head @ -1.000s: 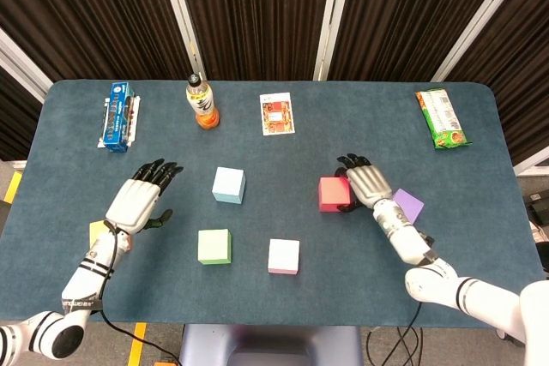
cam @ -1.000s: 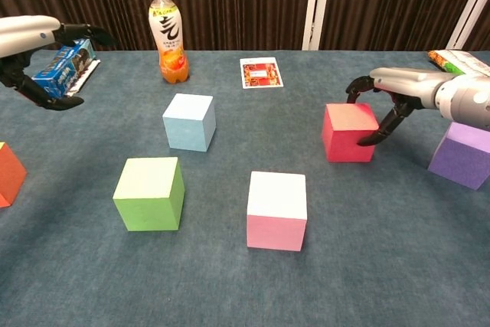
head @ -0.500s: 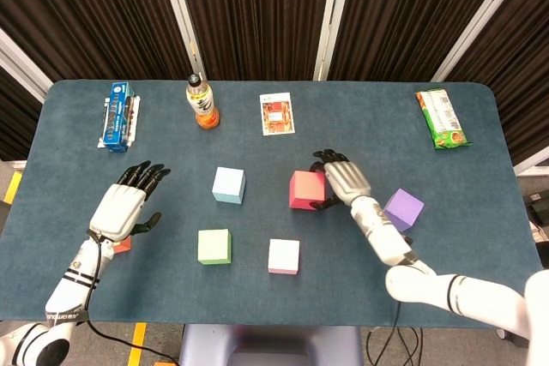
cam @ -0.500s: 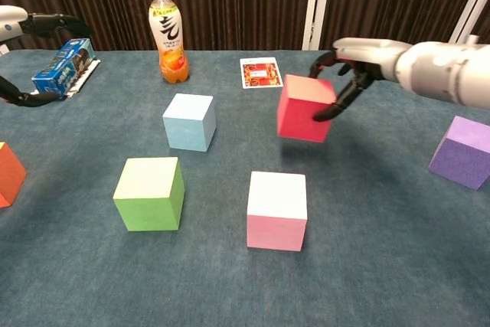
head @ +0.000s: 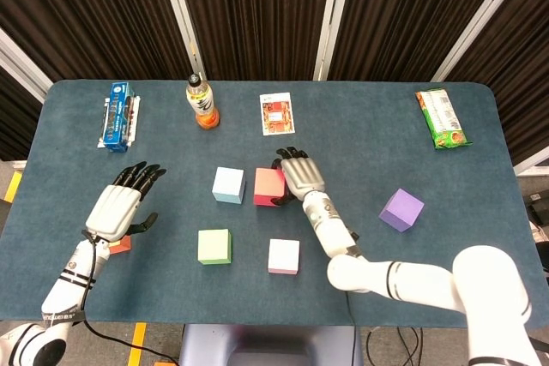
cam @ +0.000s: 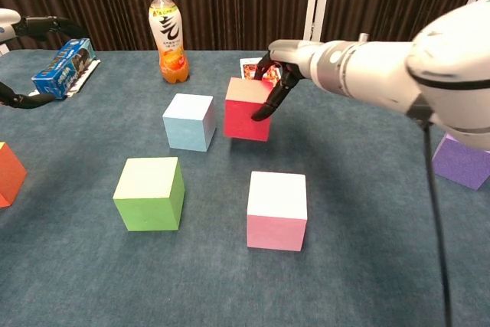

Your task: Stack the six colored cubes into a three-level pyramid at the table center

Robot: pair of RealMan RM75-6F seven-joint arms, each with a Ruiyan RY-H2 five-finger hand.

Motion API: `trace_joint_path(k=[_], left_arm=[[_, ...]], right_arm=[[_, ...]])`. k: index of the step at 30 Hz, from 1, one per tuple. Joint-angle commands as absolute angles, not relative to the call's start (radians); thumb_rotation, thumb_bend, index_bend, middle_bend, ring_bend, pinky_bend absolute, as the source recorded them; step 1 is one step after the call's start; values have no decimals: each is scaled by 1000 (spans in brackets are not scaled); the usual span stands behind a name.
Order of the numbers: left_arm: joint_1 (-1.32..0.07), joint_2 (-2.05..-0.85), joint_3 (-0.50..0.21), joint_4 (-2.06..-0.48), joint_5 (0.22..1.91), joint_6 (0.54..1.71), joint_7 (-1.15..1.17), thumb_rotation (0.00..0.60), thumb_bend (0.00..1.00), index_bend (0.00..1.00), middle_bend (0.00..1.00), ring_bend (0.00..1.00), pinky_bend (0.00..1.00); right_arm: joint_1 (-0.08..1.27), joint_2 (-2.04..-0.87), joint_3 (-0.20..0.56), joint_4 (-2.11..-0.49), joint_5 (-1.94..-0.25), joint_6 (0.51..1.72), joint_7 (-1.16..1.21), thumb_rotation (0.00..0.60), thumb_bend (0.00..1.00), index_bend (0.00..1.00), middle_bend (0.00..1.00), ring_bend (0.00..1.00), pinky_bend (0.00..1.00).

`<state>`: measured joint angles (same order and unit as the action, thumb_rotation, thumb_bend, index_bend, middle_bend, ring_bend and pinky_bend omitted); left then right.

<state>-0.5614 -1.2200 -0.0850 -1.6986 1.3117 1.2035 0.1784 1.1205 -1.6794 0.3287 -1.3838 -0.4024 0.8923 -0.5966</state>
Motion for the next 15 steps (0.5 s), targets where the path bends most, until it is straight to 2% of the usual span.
trace_joint_path(k=[1, 15], left_arm=[[-558, -1222, -87, -1692, 1315, 1199, 172, 600, 343, 123, 75, 21, 116], [-548, -1236, -97, -1641, 1319, 1164, 119, 600, 343, 122, 72, 20, 109]], right_arm=[[1156, -1721, 339, -1328, -366, 895, -627, 600, 379, 556, 204, 96, 225], [1237, -1839, 359, -1136, -309, 822, -655, 600, 381, 538, 204, 86, 225]])
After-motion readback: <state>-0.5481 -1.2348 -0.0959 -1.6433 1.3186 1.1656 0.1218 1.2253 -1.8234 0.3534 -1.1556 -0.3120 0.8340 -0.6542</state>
